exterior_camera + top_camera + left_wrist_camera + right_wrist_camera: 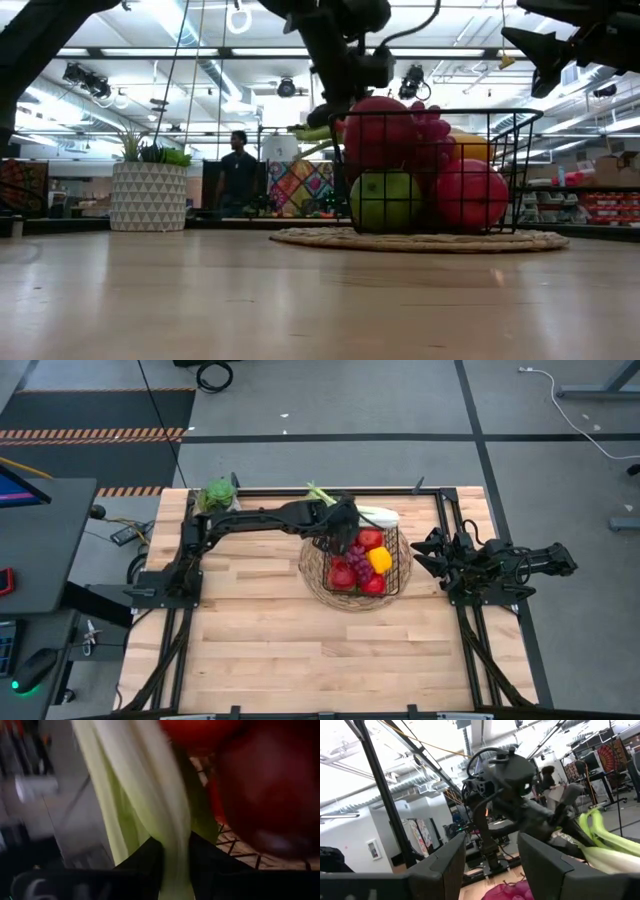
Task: Build produce basket
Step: Put the celery into the wire basket, then return to Home Position
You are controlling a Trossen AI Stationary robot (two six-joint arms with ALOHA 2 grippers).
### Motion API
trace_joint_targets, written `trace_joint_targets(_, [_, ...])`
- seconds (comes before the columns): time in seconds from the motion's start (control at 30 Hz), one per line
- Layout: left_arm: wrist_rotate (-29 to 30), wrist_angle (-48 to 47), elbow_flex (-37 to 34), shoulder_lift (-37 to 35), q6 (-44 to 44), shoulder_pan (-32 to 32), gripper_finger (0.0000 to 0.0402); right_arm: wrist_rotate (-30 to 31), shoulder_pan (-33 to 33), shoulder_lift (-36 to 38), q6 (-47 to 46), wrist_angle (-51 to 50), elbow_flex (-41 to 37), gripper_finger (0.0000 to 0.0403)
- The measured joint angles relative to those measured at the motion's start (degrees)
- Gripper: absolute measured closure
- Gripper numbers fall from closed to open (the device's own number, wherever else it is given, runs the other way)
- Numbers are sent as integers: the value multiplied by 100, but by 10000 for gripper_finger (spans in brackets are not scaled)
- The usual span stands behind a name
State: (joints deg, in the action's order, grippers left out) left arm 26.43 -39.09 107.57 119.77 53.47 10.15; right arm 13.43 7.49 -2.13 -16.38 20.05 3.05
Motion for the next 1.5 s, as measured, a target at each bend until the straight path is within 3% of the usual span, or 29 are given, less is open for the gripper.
trace_joint_targets(0.17, [-303,133,0,-11,1357,-18,317,-2,-1,0,0,-2,0,215])
trace_joint_targets(0.33, [-554,233,0,-11,1790,136,311,-2,-2,0,0,0,0,215])
trace_joint_targets(0.57, [-677,227,-1,-9,1042,191,308,-5,-2,0,0,0,0,215])
trace_joint_targets(0.73, [-690,228,-2,-9,1036,191,287,-9,-2,0,0,0,0,215])
trace_joint_targets(1.0, [-679,207,17,-9,813,135,180,-15,-2,0,0,0,0,215])
trace_joint_targets(1.2, [-673,-358,294,-117,405,-42,115,-15,-2,0,0,0,0,215])
trace_joint_targets(1.37, [-522,-680,424,-461,-342,-174,111,8,-2,0,0,4,-2,215])
trace_joint_targets(1.5, [-564,-1100,438,-936,-1492,-164,127,20,0,0,0,7,-2,215])
